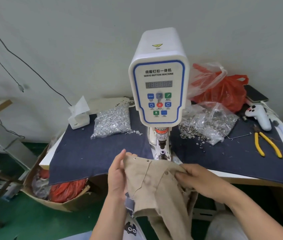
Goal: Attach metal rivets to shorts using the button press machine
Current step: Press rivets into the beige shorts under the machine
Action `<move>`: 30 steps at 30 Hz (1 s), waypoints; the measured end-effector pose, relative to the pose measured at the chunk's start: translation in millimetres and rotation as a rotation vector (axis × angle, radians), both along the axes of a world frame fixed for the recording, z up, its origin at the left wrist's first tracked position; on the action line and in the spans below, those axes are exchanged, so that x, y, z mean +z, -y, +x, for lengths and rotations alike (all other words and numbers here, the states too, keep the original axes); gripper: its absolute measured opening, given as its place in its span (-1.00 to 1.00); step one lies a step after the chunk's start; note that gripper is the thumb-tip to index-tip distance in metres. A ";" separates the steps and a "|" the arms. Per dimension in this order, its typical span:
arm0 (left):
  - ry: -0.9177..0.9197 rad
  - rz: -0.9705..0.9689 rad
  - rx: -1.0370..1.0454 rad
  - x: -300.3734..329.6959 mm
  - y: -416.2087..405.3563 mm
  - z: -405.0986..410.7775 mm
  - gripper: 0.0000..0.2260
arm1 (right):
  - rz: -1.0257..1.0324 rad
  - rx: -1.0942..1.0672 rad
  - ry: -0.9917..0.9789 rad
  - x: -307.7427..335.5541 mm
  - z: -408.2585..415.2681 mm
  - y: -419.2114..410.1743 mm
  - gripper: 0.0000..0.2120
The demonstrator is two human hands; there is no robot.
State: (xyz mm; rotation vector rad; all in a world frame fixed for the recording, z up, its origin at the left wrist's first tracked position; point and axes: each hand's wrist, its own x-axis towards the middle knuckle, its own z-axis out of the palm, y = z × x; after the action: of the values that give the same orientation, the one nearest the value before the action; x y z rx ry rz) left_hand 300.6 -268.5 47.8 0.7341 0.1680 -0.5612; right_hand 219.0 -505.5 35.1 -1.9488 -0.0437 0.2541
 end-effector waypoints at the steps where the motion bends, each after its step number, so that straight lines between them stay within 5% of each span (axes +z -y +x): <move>1: 0.023 0.128 -0.007 -1.1 -2.9 -1.6 -0.72 | 0.189 -0.053 -0.033 7.0 -1.4 -2.9 -0.66; 4: 0.178 0.644 0.016 -6.6 -3.2 -12.2 -0.64 | 0.558 -0.107 -0.088 21.3 2.1 -3.4 -0.71; 7: 0.561 0.937 -0.232 -5.6 4.7 -31.4 -0.50 | 0.605 -0.024 -0.095 29.5 10.2 -9.0 -0.78; 10: 0.650 0.747 -0.612 -11.7 7.9 -45.2 -0.55 | 0.537 0.037 -0.131 35.1 17.1 -19.0 -0.80; 13: 0.360 0.501 -0.470 -8.8 -0.2 -42.0 -0.64 | 0.400 -0.123 -0.029 43.6 23.3 -16.9 -0.63; 15: 0.182 0.364 -0.344 -12.9 -4.0 -37.4 -0.63 | 0.318 -0.353 0.071 42.5 20.6 -4.2 -0.76; 18: -0.081 0.042 -0.232 -21.0 -10.4 -32.1 -0.53 | -0.081 -0.669 0.145 16.9 -8.7 16.6 -0.70; 21: -0.199 -0.126 -0.186 -17.4 -10.2 -30.5 -0.55 | -0.110 -0.612 -0.236 -15.7 -45.8 6.4 -0.32; 24: -0.290 -0.150 -0.150 -17.1 3.7 -35.5 -0.51 | 0.214 -0.445 -0.684 -38.9 -65.8 -27.7 -0.22; 27: -0.292 0.019 -0.132 -23.7 25.3 -46.0 -0.52 | 0.935 -0.437 -0.622 -42.3 -74.3 -49.6 -0.16; 30: 0.138 0.560 -0.166 -19.8 50.8 -69.3 -0.64 | 0.946 -0.462 -0.489 -26.5 -78.3 -48.4 -0.06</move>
State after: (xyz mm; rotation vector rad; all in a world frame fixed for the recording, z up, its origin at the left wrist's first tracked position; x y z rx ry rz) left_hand 231.3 -319.4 28.0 1.3364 0.1366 -0.6258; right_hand 140.7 -457.0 8.6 -0.8845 0.5131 0.3176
